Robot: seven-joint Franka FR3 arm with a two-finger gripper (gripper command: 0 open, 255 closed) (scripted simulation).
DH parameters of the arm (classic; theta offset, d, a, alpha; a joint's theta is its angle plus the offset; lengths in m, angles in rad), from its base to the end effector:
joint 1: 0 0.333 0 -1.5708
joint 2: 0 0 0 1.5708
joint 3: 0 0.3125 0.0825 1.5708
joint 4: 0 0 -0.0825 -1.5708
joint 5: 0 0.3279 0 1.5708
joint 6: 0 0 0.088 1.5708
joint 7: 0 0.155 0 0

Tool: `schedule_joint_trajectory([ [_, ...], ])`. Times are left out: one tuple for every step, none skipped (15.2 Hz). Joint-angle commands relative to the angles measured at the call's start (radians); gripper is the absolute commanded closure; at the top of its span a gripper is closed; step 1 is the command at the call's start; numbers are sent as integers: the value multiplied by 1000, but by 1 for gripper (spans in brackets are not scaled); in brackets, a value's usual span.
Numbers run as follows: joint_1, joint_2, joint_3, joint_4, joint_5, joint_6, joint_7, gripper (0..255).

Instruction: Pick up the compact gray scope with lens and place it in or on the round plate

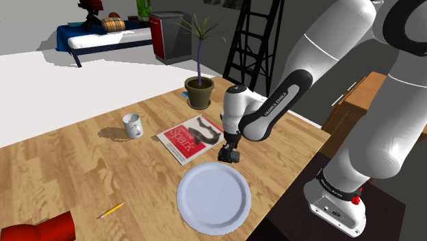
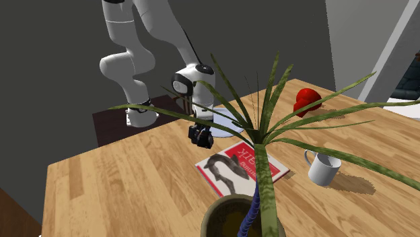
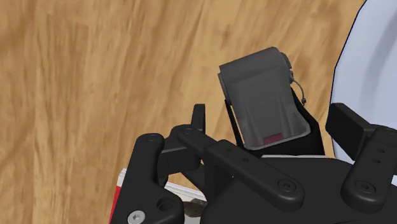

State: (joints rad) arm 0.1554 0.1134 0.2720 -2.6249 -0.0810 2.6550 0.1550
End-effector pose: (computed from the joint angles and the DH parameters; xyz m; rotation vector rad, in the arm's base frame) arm 0.3600 0.1680 0.2049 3.0665 0.5343 -0.1143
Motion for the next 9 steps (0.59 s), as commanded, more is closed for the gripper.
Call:
schedule_joint_trajectory([
  [0,2,0,1,-1,1,1,0],
  [0,2,0,1,-1,1,1,0],
  [0,2,0,1,-1,1,1,0],
  [0,2,0,1,-1,1,1,0],
  [0,2,0,1,-1,1,1,255],
  [0,2,0,1,-1,1,1,255],
  [0,2,0,1,-1,1,1,255],
  [0,2,0,1,-1,1,1,255],
  [1,2,0,1,-1,1,1,255],
])
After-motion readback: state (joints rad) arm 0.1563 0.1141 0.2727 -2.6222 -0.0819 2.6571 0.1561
